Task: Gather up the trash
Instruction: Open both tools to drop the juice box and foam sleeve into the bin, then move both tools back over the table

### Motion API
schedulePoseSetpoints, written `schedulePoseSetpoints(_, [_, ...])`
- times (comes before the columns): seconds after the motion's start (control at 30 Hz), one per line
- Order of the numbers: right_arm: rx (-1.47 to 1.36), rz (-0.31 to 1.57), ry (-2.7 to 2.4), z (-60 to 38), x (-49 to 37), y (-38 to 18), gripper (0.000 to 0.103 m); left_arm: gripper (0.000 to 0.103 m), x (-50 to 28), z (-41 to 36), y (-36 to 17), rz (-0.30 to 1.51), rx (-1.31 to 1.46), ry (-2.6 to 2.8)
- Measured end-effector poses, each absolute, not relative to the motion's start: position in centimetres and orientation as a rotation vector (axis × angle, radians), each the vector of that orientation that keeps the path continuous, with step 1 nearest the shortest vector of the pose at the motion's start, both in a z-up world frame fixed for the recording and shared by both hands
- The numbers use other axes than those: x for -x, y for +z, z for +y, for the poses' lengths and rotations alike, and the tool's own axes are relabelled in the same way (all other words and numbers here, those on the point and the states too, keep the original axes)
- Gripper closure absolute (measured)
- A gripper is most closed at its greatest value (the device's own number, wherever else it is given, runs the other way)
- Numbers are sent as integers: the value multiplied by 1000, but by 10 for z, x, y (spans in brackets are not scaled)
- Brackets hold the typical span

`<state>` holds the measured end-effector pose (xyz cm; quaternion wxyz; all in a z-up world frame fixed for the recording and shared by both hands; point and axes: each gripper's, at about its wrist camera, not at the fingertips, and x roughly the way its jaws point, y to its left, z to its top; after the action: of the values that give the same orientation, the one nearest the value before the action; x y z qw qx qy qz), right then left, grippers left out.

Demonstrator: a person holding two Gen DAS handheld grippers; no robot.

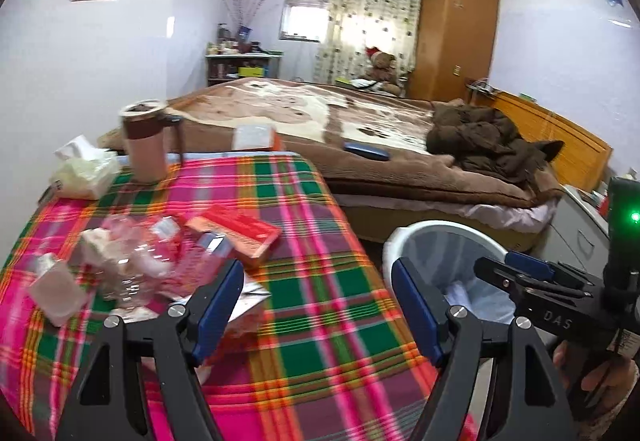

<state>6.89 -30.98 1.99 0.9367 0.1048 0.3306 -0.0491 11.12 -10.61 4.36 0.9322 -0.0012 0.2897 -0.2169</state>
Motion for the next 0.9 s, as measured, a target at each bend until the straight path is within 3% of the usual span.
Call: schedulePoseSetpoints(0.9, [-195,746,189,-181,-116,7,38,22,-141,68,22,621,137,-97])
